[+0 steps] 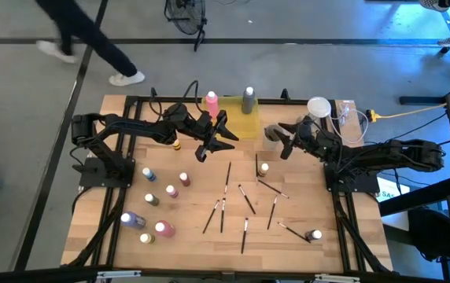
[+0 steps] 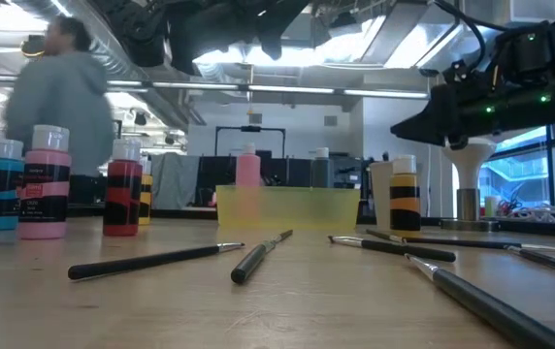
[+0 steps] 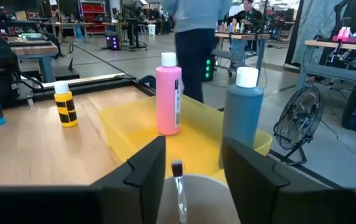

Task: Pick & Place Paint Supplies
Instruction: Put the small yellow paint bottle into the yellow bin

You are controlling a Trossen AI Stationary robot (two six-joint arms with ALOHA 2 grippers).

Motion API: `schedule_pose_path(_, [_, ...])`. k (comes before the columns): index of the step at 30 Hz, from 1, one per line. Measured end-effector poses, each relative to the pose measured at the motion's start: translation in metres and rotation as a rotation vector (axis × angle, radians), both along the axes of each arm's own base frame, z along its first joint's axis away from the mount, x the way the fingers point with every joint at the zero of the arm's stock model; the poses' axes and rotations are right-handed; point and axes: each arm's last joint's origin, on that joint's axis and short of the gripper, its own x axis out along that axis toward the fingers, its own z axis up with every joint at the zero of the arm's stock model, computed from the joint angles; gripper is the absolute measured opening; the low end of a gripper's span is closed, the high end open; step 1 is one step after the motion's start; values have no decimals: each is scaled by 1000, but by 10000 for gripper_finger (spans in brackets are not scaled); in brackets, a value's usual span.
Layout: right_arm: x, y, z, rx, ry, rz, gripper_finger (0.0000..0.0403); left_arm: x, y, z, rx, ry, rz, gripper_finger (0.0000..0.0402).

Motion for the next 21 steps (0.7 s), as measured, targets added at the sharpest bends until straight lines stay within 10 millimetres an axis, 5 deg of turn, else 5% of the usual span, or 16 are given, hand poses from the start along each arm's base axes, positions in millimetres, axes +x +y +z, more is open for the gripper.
schedule_pose_path(10, [2, 4, 11, -52, -100, 48, 214, 0, 0, 0, -21, 9, -7, 136])
schedule_pose_path(21, [7, 26, 18, -98, -156, 514, 213, 0, 0, 0, -66, 28, -18, 137])
